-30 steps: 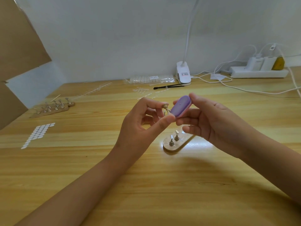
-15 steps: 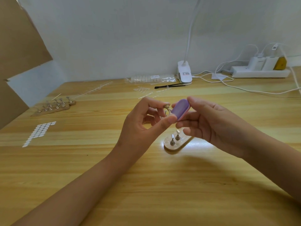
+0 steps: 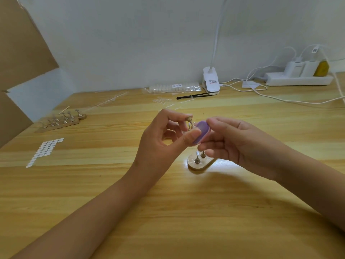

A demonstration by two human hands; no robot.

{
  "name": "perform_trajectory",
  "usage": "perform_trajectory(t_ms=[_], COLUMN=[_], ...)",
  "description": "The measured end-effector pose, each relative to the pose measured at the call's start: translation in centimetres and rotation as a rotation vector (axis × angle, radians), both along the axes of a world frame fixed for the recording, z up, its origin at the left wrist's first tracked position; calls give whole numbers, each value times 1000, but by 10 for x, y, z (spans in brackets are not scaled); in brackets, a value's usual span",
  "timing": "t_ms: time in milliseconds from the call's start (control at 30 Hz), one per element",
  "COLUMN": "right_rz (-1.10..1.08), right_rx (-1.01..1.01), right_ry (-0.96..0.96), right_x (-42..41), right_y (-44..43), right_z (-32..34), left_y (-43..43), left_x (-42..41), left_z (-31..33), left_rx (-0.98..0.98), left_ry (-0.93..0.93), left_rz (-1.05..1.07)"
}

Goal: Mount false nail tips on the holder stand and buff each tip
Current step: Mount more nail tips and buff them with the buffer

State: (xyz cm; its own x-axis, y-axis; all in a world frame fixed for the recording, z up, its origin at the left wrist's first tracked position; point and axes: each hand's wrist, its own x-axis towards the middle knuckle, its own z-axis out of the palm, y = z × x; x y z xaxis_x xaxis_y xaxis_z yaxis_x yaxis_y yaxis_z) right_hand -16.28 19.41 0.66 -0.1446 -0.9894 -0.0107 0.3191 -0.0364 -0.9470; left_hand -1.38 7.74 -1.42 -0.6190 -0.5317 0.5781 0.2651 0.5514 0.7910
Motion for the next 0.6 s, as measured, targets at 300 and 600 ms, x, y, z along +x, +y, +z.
perform_trajectory(t_ms=[300,600], right_rz=[-3,34], right_rx=[5,16], right_ry=[-122,-41], right_x=[-2,-3], right_y=[-2,-3], right_z=[1,-3], left_y=[-1,0], left_x=[1,1], left_z=[1,1], left_rx=[6,-28], left_ry=[37,44], left_rz=[-7,-4])
